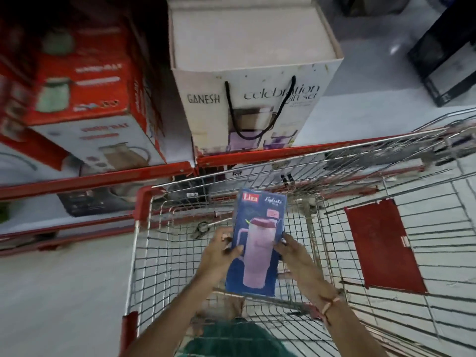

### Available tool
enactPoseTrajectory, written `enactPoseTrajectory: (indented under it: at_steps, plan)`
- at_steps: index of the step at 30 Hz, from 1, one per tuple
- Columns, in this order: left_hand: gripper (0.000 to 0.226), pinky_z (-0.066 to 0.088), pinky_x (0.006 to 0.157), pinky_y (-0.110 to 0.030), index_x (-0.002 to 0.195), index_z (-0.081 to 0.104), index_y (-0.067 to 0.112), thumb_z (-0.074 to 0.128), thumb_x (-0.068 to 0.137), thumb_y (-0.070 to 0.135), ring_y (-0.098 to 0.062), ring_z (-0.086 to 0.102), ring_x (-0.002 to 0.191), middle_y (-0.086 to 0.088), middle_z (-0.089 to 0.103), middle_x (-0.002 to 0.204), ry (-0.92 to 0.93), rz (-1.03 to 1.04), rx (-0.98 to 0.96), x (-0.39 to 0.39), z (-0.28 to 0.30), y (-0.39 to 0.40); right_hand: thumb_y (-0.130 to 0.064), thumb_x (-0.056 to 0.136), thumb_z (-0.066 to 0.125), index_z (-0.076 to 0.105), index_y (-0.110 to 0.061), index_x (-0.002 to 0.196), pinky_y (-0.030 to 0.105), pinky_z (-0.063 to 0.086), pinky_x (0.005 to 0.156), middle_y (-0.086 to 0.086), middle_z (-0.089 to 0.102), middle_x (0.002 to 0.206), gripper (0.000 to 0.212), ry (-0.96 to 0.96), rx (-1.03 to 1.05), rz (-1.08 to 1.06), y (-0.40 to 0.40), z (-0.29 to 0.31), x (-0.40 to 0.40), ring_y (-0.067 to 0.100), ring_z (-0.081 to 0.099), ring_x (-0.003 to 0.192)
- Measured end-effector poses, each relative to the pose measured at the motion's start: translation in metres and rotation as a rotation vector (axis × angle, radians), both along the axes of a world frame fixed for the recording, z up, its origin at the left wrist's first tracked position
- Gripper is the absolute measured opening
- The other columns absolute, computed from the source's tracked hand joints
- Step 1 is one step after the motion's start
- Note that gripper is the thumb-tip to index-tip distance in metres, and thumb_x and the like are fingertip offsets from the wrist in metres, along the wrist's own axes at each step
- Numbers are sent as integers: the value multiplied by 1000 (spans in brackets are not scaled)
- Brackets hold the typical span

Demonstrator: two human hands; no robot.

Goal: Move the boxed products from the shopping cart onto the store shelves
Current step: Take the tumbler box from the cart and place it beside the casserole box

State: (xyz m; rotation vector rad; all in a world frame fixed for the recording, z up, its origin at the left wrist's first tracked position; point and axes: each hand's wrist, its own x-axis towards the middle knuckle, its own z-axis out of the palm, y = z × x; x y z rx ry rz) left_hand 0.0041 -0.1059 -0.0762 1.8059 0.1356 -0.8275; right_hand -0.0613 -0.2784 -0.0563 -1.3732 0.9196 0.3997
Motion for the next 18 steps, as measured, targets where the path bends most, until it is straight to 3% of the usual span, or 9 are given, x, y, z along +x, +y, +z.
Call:
enactPoseTrajectory:
  at_steps: [3, 6, 8, 11, 14, 18]
  plan:
    - [31, 58, 67, -26, 91, 53, 33, 71, 78, 11, -16, 65, 101, 13, 66, 102, -89, 25, -50, -9, 58, 36, -17, 88, 64, 55, -28, 126, 55, 57, 79, 1, 66, 117, 40, -115, -128, 106, 17, 58, -10, 23, 62, 106]
    - [34, 61, 69, -40, 104, 57, 25, 73, 76, 17, -16, 69, 95, 5, 71, 106, -110, 94, -88, -22, 119, 70, -13, 83, 70, 56, -27, 128, 56, 59, 72, -1, 69, 114, 49, -188, -149, 133, 32, 107, -22, 22, 66, 103]
    - [39, 61, 68, -41, 109, 58, 27, 73, 75, 16, -16, 70, 91, 5, 72, 103, -131, 129, -128, -31, 155, 91, -9, 81, 72, 59, -27, 125, 49, 62, 66, -7, 71, 107, 48, -239, -76, 129, 43, 135, -28, 13, 70, 91]
    - [42, 58, 56, -25, 105, 60, 34, 73, 73, 11, -9, 72, 82, 12, 74, 94, -141, 172, -223, -45, 194, 116, -8, 81, 71, 58, -41, 115, 32, 61, 54, -17, 68, 98, 49, -345, -55, 189, 61, 170, -36, -2, 71, 76]
    - [39, 57, 55, -21, 100, 65, 36, 74, 72, 10, -8, 73, 82, 10, 75, 95, -155, 206, -249, -56, 212, 133, -12, 80, 72, 56, -52, 103, 33, 62, 58, -12, 69, 107, 49, -416, -105, 246, 74, 193, -38, -3, 71, 80]
    - [44, 61, 62, -27, 111, 66, 29, 74, 72, 11, -9, 71, 90, 9, 72, 104, -172, 235, -239, -63, 227, 143, -19, 77, 75, 60, -48, 116, 37, 62, 66, -9, 67, 121, 50, -472, -137, 262, 84, 212, -43, 6, 69, 97]
